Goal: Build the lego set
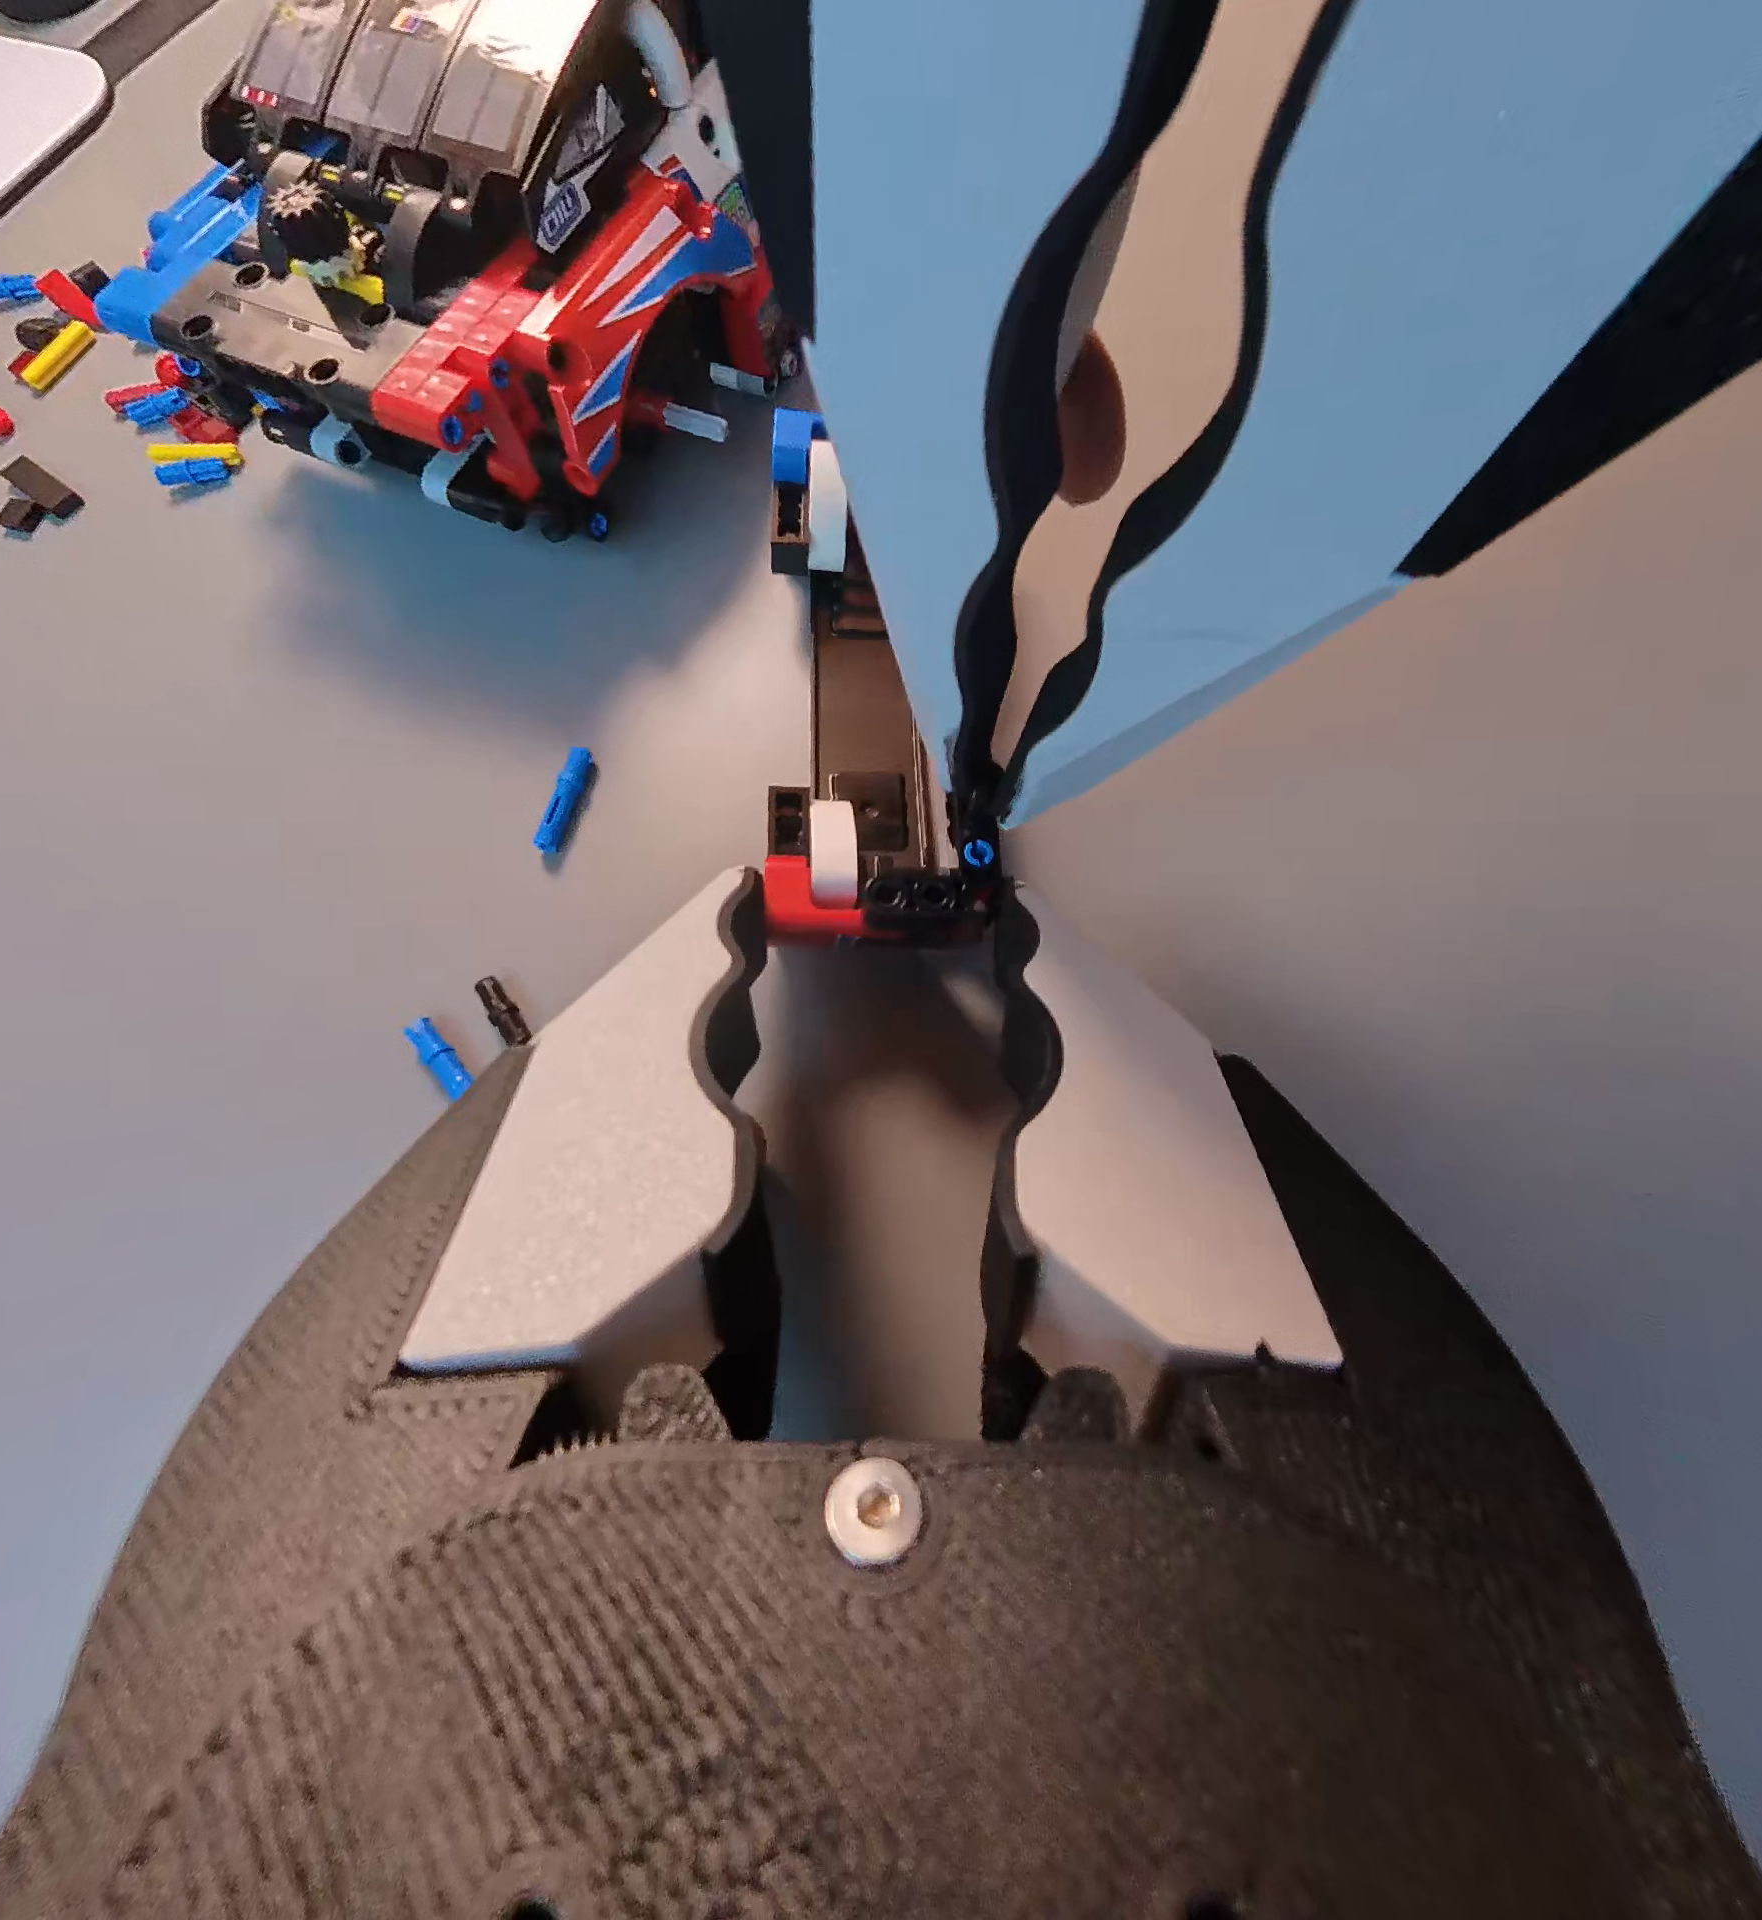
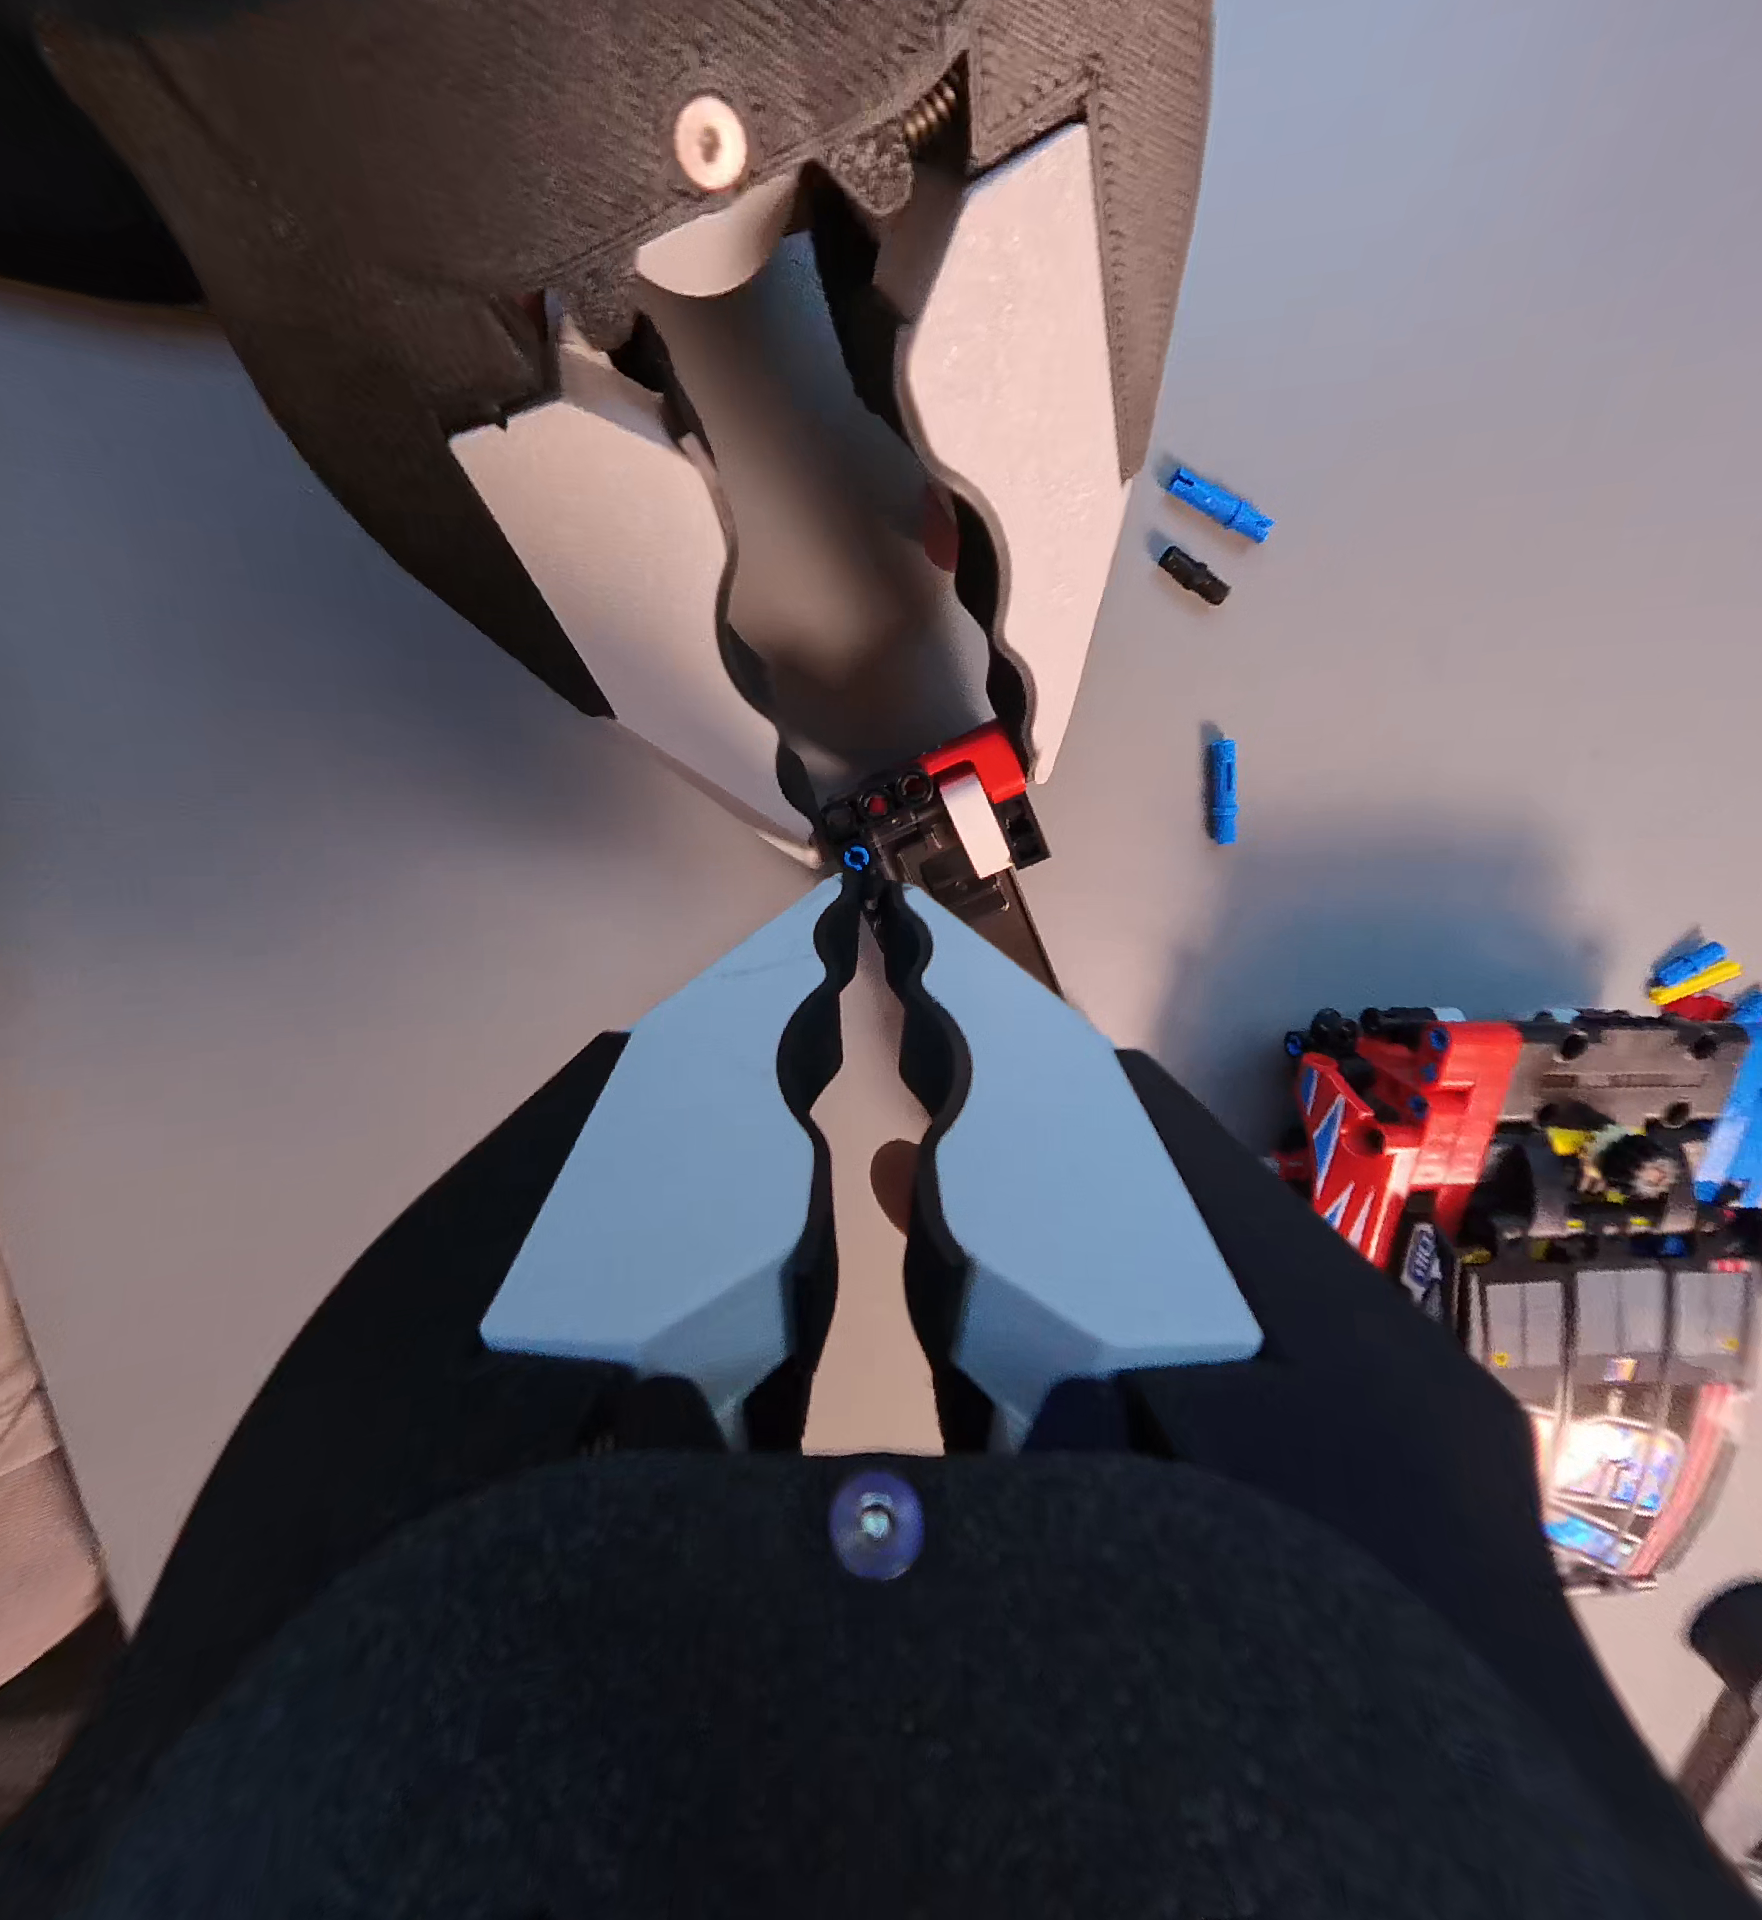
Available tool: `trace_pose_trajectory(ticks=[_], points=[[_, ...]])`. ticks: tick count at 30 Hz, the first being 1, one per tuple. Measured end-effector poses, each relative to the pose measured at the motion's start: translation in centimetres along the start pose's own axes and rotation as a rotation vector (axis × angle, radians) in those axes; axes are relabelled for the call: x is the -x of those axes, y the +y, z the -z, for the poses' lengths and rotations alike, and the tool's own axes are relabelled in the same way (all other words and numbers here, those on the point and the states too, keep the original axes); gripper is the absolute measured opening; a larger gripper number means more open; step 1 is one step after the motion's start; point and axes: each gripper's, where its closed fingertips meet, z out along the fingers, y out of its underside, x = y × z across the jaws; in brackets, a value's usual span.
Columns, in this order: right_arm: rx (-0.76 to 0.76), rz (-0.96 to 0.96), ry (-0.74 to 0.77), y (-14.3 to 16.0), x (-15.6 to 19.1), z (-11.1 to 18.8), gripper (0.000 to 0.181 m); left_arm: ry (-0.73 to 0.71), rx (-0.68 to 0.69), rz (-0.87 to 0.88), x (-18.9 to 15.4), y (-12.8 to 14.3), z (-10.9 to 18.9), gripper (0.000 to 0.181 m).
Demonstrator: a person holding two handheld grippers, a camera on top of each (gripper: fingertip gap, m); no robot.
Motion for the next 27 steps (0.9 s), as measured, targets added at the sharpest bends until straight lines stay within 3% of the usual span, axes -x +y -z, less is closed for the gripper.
trace_pose_trajectory(ticks=[1, 10, 18, 22, 27], points=[[-0.006, 0.032, 0.030, -0.2, 0.0, -0.1, 0.001, 0.004, 0.000, 0.004, 0.0, 0.0, 0.0, 0.042], [-0.153, 0.085, 0.041, -0.2, 0.3, 0.0, 0.001, 0.032, -0.009, 0.016, -0.5, -0.1, 0.0, 0.042], [-0.550, -0.221, -0.063, -0.9, -0.3, 1.7, 0.000, 0.051, -0.037, 0.044, -0.3, -0.2, 0.4, 0.042], [-0.814, -0.449, -0.129, -2.1, -0.8, 3.7, 0.001, 0.041, -0.221, 0.032, -0.2, -2.7, 2.5, 0.040], [-1.077, -0.674, -0.221, -3.1, -1.2, 6.0, 0.000, 0.019, -0.423, -0.001, -0.4, -5.5, 4.9, 0.016]])
